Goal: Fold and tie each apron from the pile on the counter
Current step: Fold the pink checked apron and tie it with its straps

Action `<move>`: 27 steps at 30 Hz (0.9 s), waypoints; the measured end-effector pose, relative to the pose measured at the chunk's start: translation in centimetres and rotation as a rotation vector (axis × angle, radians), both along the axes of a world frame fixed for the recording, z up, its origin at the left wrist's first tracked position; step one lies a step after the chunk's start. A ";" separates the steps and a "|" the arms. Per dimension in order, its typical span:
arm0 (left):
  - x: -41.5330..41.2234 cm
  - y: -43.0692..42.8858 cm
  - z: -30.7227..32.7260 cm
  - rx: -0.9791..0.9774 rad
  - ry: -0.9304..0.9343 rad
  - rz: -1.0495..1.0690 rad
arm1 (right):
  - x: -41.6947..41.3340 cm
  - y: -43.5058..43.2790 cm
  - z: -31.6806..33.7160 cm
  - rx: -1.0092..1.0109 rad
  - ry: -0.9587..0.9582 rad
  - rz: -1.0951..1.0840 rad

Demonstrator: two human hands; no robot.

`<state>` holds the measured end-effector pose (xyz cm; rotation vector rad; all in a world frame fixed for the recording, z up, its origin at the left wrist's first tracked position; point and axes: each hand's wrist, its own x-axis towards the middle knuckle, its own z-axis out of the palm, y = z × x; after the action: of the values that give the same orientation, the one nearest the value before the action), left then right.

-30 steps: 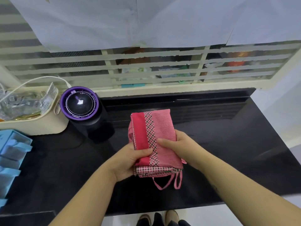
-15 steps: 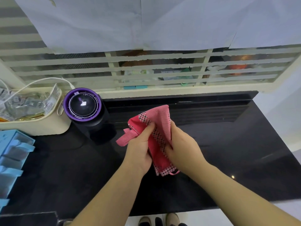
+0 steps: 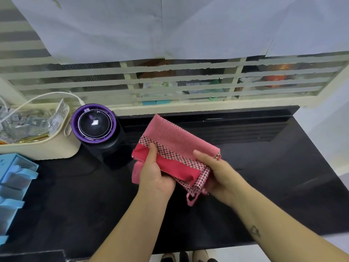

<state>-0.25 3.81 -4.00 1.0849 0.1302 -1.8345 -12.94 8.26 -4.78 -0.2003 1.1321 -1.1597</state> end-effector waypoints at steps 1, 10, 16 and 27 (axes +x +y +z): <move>-0.1 0.1 -0.1 -0.001 -0.009 0.005 | 0.5 0.2 -0.1 0.020 -0.012 0.026; 7.3 -0.8 -3.6 -0.232 0.020 -0.339 | -4.7 -0.1 0.5 -0.053 0.234 0.283; 9.8 -2.6 -3.0 -0.484 -0.381 -1.161 | -6.0 -0.4 0.4 -0.016 0.284 0.557; 7.8 -2.9 -2.3 -0.620 -0.695 -1.238 | -6.0 -1.0 0.2 -0.069 0.310 0.599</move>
<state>7.52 0.87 -6.33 1.3551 -1.7275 -2.0607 -18.93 7.30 -4.53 -0.7400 1.1875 -0.6419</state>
